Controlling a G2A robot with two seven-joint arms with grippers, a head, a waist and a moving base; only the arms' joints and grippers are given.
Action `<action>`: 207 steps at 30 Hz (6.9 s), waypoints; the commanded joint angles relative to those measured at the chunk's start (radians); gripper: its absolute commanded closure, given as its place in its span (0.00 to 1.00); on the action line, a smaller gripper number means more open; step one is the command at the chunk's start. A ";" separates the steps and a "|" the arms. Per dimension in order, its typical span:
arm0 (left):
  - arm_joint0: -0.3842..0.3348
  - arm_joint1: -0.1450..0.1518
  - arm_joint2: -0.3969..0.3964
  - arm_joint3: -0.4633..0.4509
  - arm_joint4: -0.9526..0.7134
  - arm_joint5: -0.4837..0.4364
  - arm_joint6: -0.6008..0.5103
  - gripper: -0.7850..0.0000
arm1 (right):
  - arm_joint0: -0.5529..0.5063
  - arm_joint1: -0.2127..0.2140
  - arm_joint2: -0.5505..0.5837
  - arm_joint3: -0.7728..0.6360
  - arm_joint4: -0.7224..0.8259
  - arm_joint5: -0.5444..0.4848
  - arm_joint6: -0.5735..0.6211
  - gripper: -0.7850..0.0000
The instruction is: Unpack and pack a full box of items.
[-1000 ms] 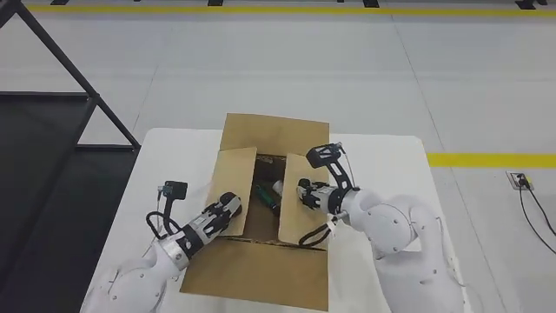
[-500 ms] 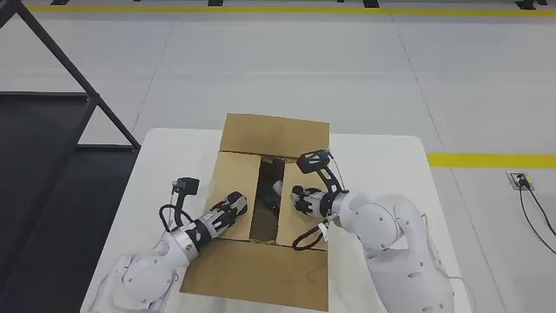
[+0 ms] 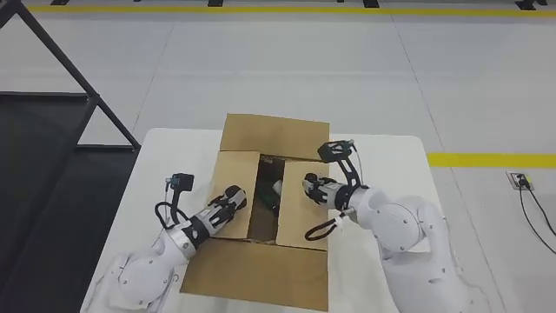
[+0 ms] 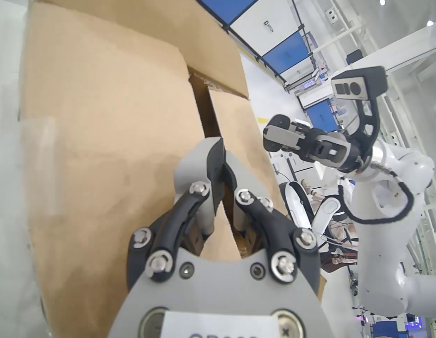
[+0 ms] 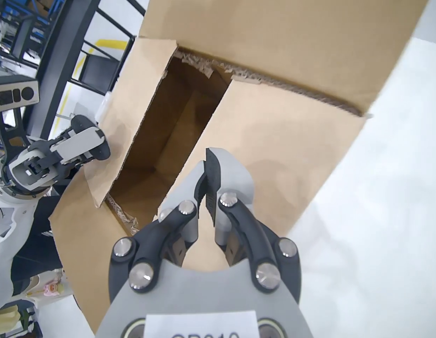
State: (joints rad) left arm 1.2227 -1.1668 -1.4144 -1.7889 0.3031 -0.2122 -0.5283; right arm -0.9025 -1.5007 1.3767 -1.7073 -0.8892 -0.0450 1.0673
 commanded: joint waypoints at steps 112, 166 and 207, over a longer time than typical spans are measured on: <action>0.105 0.148 -0.103 -0.089 -0.407 -0.044 -0.133 0.00 | 0.327 0.110 -0.047 0.356 0.597 0.057 0.112 0.00; 0.205 0.128 -0.178 0.000 -0.268 0.112 0.159 0.00 | 0.201 0.168 -0.050 0.387 0.939 0.218 0.127 0.00; 0.127 0.082 -0.138 0.174 -0.945 0.231 0.112 0.00 | 0.211 0.207 -0.136 0.305 0.923 0.254 0.106 0.00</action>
State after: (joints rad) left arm 1.3574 -1.0832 -1.5576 -1.6225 -0.6298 0.0143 -0.4184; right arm -0.6939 -1.2942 1.2428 -1.4047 0.0325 0.2087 1.1746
